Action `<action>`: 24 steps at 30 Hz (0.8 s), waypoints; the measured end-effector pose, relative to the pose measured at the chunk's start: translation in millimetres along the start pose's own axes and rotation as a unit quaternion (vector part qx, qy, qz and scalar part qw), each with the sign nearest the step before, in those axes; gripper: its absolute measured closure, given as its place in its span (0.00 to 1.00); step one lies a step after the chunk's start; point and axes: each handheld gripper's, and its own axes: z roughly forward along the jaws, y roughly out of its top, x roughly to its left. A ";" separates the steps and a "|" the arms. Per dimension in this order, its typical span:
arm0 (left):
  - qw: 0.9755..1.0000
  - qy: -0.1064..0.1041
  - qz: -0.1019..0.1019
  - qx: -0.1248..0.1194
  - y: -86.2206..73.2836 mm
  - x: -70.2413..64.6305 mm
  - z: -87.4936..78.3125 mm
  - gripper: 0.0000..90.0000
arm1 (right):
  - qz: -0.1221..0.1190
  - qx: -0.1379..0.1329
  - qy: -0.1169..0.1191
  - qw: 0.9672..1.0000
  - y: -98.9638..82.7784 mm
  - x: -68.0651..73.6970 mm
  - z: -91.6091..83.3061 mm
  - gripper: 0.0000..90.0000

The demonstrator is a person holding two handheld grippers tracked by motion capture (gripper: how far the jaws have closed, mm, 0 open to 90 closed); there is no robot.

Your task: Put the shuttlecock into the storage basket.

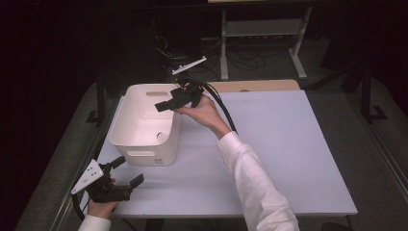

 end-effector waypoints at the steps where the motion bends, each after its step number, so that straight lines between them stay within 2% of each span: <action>1: 1.000 -0.002 -0.003 -0.004 0.0 -0.6 0.2 0.00 | -0.002 0.000 -0.001 1.000 -2.4 -2.0 -4.8 0.00; 7: 1.000 0.000 -0.006 -0.005 0.1 -1.0 -0.2 0.00 | 0.001 -0.002 -0.006 1.000 -8.2 -7.1 -15.3 0.00; 11: 1.000 0.000 0.000 0.000 0.0 0.2 0.2 0.00 | 0.004 -0.007 -0.008 1.000 -13.1 -9.9 -23.5 0.00; 24: 1.000 0.007 -0.006 -0.002 -0.2 1.5 -1.3 0.00 | 0.011 -0.020 -0.016 1.000 -30.1 -18.7 -51.9 0.00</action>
